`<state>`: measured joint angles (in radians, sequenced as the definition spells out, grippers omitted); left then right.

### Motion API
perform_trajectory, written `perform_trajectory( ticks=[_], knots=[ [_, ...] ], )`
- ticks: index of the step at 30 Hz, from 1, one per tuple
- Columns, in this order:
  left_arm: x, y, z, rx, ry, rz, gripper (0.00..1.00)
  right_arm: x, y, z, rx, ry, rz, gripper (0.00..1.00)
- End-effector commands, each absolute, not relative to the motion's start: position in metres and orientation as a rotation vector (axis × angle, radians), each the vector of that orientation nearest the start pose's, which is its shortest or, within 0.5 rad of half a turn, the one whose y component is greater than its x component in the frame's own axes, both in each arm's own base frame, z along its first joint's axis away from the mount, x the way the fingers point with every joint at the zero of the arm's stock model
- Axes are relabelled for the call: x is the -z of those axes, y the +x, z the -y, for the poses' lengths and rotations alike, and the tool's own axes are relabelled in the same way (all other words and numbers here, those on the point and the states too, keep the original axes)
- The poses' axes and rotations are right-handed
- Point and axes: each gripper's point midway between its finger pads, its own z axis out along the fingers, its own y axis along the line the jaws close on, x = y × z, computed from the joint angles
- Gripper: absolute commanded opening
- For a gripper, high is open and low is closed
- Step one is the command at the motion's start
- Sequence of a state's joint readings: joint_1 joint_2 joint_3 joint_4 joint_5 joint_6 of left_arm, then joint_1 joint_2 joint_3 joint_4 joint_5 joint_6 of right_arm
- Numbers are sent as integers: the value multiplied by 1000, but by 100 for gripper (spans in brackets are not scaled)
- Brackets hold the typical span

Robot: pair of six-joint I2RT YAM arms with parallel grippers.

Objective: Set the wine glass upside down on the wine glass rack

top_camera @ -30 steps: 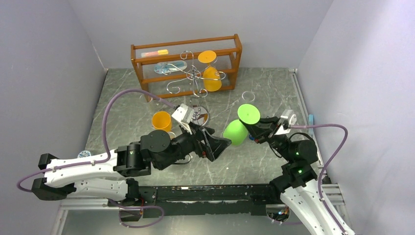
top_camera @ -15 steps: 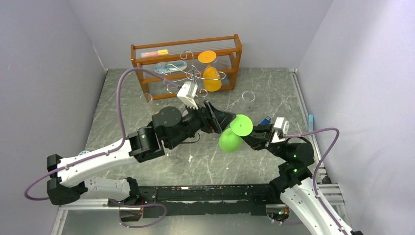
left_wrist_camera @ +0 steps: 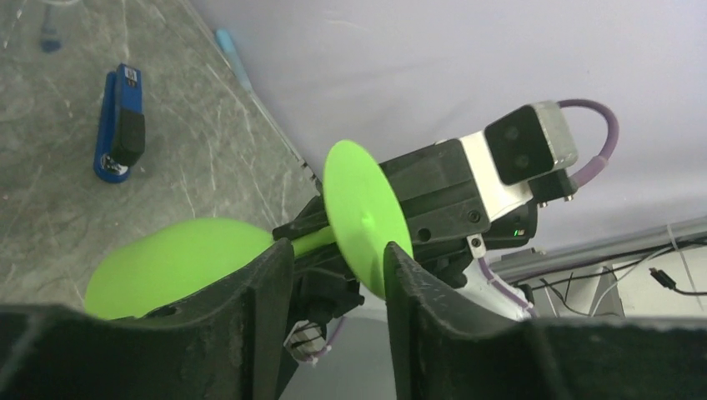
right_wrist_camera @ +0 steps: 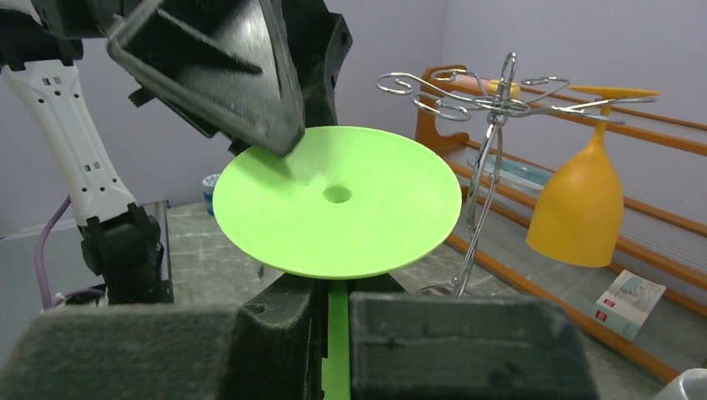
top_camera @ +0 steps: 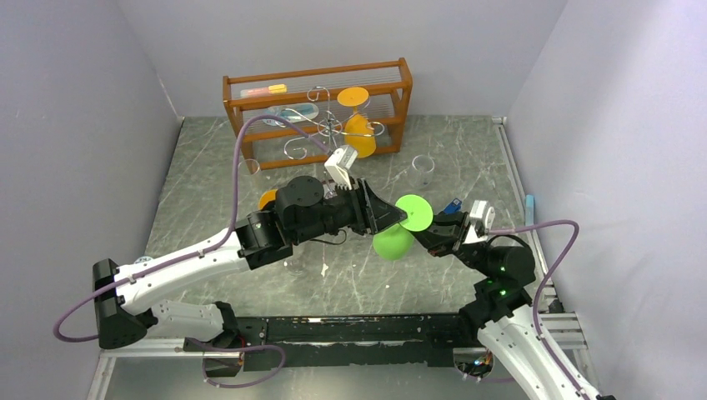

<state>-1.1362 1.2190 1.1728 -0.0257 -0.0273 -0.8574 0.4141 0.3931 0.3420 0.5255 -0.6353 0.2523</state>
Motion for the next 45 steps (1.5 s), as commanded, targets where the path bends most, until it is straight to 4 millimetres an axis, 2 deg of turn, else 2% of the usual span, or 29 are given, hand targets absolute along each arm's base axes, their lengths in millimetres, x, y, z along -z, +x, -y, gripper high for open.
perform_trajectory(
  ticks=[1,6,12,15,17,19,21,24,25,28,33,41,45],
  knots=[
    [-377,140,398,1578,284,-1833,45,-340,160,-191,-905,-676,-991,0],
    [-383,138,398,1611,281,-1836,36,-340,155,-195,-924,-716,-978,0],
    [-382,141,396,1664,236,-1836,38,-336,153,-200,-941,-758,-980,0],
    [-381,146,394,1663,219,-1840,33,-334,152,-202,-948,-772,-985,0],
    [-380,147,392,1664,216,-1840,26,-333,152,-203,-952,-778,-986,0],
    [-380,146,392,1674,222,-1838,10,-334,152,-203,-960,-773,-989,0],
    [-380,146,391,1678,229,-1835,5,-334,154,-203,-976,-751,-1011,1],
    [-381,146,388,1672,229,-1834,5,-333,159,-203,-997,-724,-1089,36],
    [-382,146,386,1671,228,-1834,5,-332,163,-203,-991,-714,-1115,45],
    [-386,149,376,1651,199,-1832,5,-331,166,-201,-978,-701,-1144,60],
    [-391,157,354,1578,140,-1841,5,-331,161,-196,-954,-688,-1134,69],
    [-398,160,313,1389,62,-1915,5,-338,155,-181,-878,-648,-1121,72],
    [-413,166,285,1288,5,-1875,5,-346,157,-173,-855,-582,-1109,72]
  ],
)
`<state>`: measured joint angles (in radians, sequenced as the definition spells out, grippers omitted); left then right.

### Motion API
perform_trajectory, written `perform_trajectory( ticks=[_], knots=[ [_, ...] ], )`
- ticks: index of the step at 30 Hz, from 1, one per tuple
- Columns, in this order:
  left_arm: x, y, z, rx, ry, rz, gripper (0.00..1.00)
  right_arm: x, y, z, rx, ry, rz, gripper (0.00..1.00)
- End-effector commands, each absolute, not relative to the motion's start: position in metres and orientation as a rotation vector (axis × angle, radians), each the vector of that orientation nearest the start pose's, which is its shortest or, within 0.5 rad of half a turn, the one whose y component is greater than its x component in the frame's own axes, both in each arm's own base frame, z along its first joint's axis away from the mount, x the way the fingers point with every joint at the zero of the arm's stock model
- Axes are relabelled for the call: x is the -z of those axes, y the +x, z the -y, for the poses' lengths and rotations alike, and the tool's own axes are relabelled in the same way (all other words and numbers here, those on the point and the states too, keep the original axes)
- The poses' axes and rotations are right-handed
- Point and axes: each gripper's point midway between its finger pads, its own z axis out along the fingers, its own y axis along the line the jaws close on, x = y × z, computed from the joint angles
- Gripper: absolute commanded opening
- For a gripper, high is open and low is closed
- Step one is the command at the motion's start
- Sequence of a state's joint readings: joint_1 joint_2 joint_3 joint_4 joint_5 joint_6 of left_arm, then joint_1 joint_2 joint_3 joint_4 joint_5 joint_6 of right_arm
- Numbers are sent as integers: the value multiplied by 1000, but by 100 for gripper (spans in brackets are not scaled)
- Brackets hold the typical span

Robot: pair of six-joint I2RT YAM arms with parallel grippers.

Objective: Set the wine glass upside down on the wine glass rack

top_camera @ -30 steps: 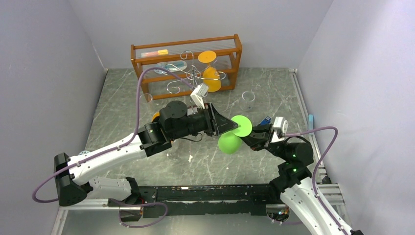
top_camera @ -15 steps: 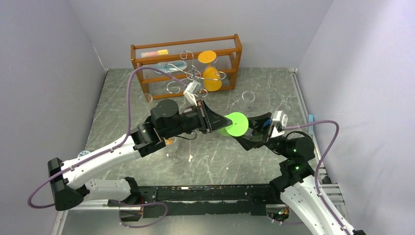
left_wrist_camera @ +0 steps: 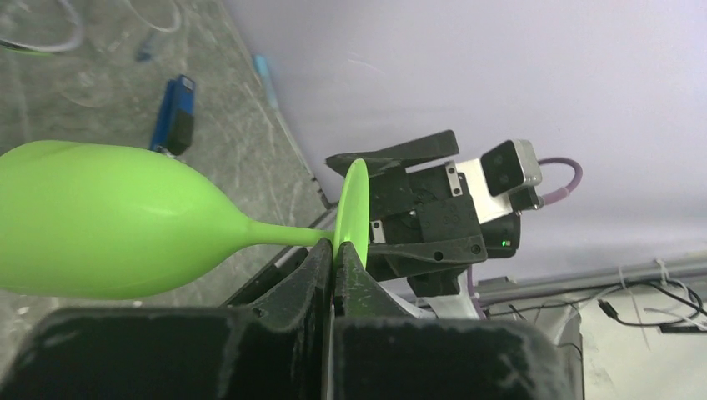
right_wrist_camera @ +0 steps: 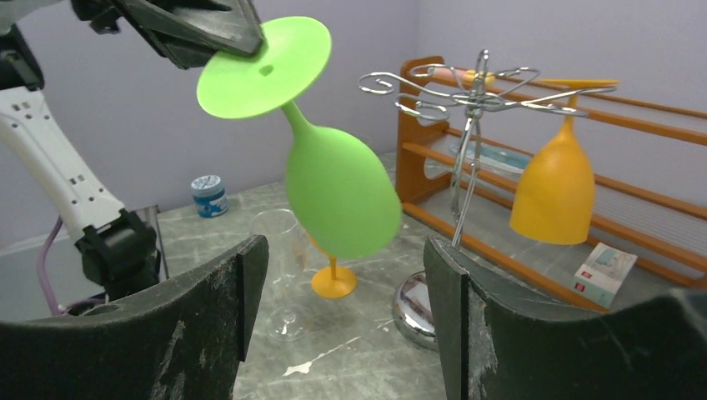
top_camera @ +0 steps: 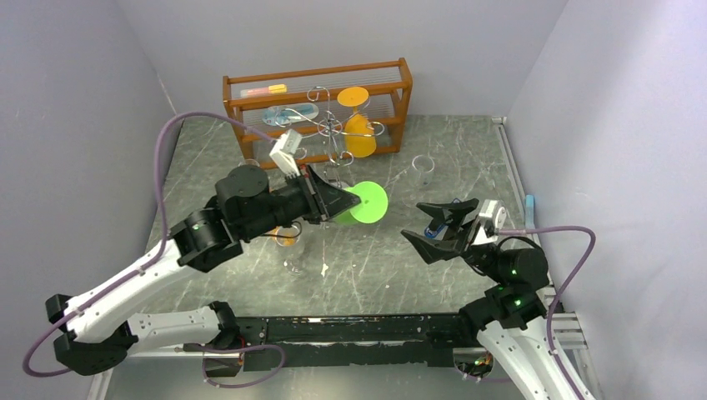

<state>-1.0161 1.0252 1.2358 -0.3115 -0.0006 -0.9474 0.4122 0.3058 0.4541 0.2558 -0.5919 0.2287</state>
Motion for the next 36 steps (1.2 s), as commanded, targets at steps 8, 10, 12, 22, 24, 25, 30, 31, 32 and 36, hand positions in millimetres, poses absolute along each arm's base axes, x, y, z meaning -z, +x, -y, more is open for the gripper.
perform_trajectory(
  ticks=[8,10,12,22,24,25,30,31,32,36],
  knots=[
    [-425,194,205,945,-237,-1789,5,-351,163,-165,-842,-498,-1113,72],
    [-426,202,183,846,-299,-1755,5,-351,165,-164,-843,-486,-1117,72],
    [-428,208,165,754,-353,-1728,5,-351,165,-164,-847,-477,-1114,72],
    [-466,245,145,570,-472,-1472,5,-351,172,-164,-881,-419,-1122,72],
    [-466,255,149,509,-493,-1470,5,-352,172,-164,-882,-421,-1131,72],
    [-465,260,152,485,-492,-1474,5,-352,172,-165,-882,-422,-1135,72],
    [-464,282,169,477,-485,-1468,5,-354,173,-163,-872,-413,-1137,72],
    [-462,287,171,472,-491,-1469,5,-355,172,-162,-873,-409,-1133,72],
    [-461,293,170,469,-502,-1466,5,-356,172,-162,-873,-408,-1129,72],
    [-452,318,170,492,-536,-1489,5,-358,172,-162,-872,-409,-1131,72]
  ],
)
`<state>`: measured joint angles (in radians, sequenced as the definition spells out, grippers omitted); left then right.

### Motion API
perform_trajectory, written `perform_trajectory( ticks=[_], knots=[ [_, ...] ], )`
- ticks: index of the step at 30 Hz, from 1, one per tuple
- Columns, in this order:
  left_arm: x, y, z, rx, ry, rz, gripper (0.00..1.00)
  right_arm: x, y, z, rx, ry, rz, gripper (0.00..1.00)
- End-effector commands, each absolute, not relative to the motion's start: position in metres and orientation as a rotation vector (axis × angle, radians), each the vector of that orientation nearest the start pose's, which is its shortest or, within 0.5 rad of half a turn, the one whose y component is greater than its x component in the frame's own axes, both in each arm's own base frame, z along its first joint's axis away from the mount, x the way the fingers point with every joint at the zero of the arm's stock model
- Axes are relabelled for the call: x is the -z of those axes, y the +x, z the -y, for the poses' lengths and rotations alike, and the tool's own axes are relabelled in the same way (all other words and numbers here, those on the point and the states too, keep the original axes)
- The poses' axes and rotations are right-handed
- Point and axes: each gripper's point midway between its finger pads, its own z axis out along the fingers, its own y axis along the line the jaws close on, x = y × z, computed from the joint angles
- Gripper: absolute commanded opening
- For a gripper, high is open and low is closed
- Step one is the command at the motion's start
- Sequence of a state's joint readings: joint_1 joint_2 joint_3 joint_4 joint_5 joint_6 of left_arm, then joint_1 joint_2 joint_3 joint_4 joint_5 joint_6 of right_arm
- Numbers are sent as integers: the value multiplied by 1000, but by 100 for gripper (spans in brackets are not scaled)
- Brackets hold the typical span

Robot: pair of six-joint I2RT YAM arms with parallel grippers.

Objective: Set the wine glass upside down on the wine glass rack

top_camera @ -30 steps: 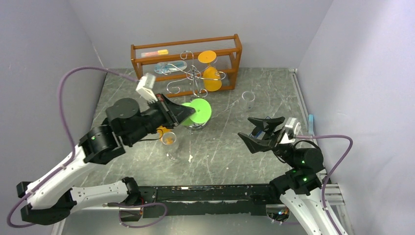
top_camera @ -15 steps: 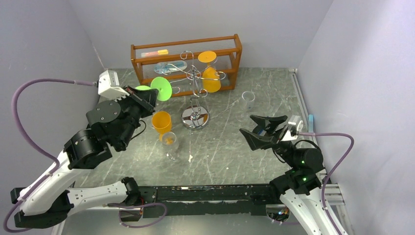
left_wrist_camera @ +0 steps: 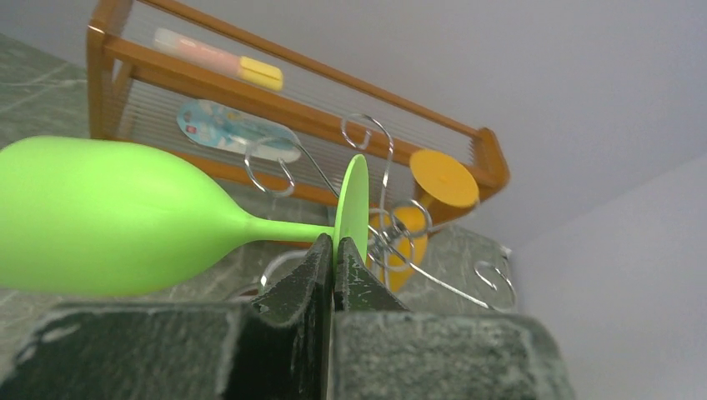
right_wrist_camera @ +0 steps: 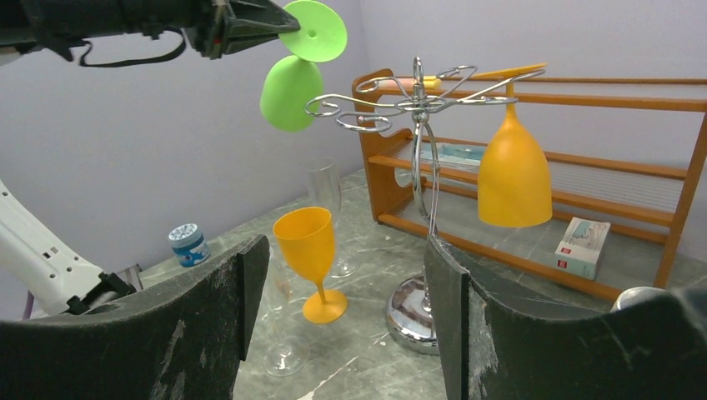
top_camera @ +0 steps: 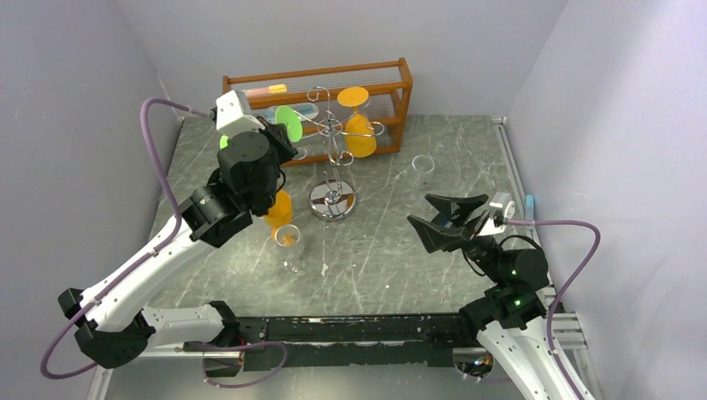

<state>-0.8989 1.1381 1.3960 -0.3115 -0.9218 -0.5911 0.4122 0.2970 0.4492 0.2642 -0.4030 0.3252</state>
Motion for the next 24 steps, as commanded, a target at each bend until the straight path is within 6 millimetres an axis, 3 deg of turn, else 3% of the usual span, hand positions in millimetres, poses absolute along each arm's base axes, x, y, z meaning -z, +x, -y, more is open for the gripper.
perform_trajectory(
  ticks=[1,5,14,18,24],
  knots=[
    [-449,324,173,516,-522,-1507,5,-358,173,-162,-871,-409,-1135,72],
    [-434,341,179,593,-499,-1564,5,-360,173,-161,-865,-408,-1139,72],
    [-423,355,181,742,-453,-1630,5,-360,174,-161,-875,-394,-1140,72],
    [-406,354,182,801,-504,-1686,5,-360,176,-160,-877,-371,-1151,72],
    [-398,352,176,855,-567,-1667,5,-360,175,-158,-874,-361,-1149,72]
  ],
)
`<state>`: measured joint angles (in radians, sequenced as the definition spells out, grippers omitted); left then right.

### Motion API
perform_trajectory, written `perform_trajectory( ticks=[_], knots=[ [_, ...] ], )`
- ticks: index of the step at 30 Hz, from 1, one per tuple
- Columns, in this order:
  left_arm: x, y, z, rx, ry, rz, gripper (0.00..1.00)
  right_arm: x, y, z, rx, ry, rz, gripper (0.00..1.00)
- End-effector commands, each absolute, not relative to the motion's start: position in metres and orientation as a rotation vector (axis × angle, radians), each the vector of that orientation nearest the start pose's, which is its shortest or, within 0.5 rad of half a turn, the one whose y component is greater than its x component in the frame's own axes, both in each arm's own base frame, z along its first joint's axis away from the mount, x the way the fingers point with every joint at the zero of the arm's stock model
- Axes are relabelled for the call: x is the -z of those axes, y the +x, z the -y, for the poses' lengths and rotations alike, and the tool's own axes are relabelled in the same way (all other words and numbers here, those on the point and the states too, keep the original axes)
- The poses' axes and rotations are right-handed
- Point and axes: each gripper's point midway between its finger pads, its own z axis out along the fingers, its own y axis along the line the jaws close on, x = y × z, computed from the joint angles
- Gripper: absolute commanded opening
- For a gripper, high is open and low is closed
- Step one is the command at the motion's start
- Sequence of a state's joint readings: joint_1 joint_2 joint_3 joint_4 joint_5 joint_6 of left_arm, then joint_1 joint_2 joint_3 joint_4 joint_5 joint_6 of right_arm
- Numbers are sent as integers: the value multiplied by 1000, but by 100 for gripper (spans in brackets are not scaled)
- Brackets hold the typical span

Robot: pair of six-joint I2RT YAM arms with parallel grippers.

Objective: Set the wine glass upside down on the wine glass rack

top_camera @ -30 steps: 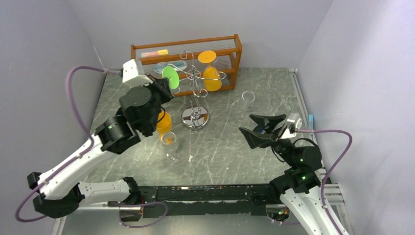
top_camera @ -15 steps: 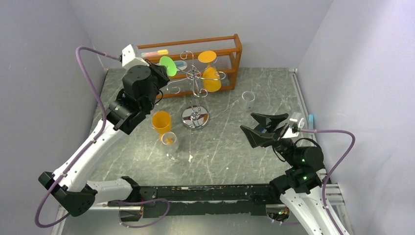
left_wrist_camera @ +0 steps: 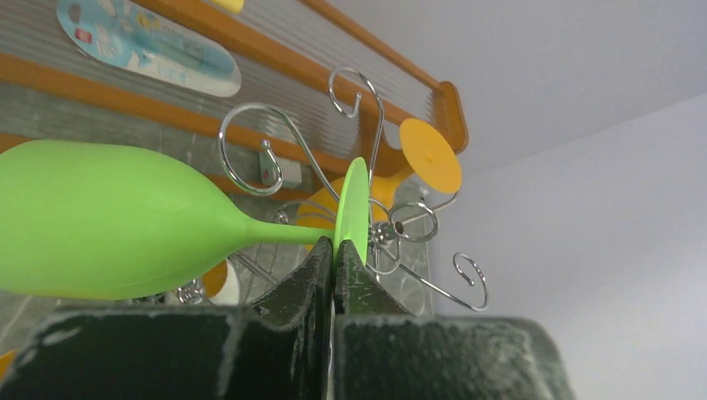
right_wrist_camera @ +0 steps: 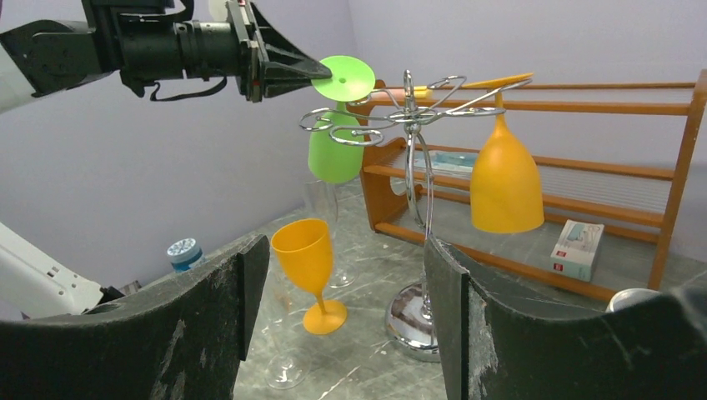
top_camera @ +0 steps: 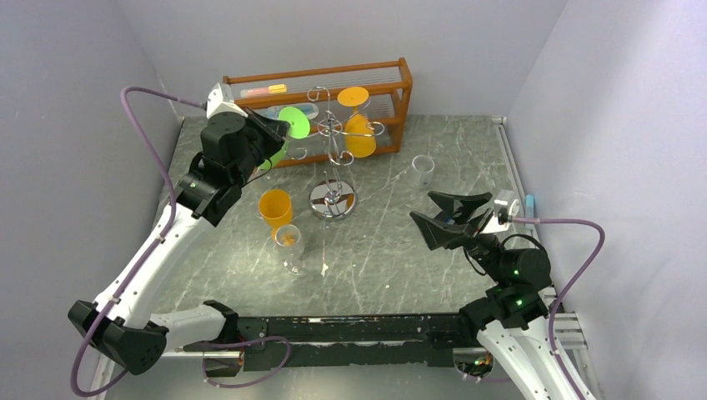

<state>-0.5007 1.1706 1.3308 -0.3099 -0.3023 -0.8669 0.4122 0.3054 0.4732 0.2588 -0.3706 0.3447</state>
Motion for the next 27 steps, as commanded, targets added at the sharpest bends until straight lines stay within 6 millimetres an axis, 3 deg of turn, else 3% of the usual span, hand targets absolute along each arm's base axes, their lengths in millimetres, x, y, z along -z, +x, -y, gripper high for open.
perform_trajectory(
  ticks=[1,13,27],
  knots=[
    [-397,353,177,863,-569,-1673,5,-360,175,-157,-872,-360,-1150,72],
    [-386,377,195,1064,-575,-1646,5,-361,174,-154,-853,-352,-1151,72],
    [-388,406,156,1036,-622,-1512,5,-362,173,-151,-839,-349,-1150,72]
  ],
)
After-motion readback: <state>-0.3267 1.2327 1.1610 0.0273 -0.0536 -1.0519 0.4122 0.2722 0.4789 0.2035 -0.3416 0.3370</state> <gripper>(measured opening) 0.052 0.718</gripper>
